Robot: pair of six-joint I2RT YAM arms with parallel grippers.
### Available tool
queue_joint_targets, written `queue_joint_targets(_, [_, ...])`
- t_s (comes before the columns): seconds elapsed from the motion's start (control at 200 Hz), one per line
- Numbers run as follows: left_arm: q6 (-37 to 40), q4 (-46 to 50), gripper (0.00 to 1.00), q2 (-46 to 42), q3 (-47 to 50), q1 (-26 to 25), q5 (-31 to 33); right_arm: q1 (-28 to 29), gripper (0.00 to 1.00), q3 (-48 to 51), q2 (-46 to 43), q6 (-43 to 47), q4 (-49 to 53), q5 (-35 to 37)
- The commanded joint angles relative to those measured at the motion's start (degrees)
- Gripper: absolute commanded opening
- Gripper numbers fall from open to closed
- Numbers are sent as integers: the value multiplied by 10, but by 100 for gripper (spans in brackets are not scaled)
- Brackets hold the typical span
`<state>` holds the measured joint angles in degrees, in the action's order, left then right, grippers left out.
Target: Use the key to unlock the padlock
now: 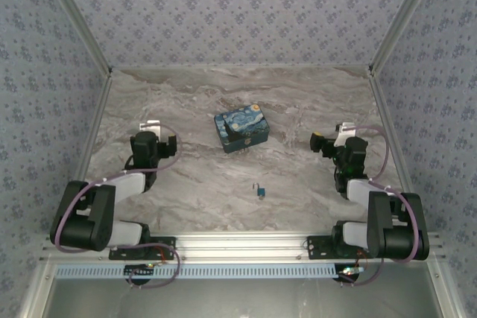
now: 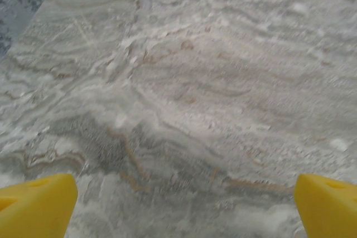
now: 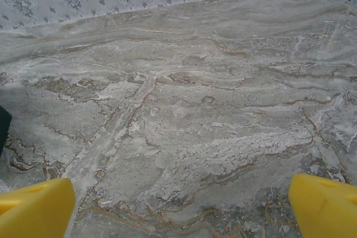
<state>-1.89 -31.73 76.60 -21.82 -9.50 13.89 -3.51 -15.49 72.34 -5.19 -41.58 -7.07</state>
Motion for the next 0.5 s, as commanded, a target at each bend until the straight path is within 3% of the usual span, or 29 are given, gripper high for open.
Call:
queue_joint_targets(0.0, [12,-47,100,-14,1,14,-61,-4,100,-9,0,-11,4,11])
queue_joint_targets(0.495, [12,-56,99,-21,10,15,-65,-5,100,-1,-13,9,5,13])
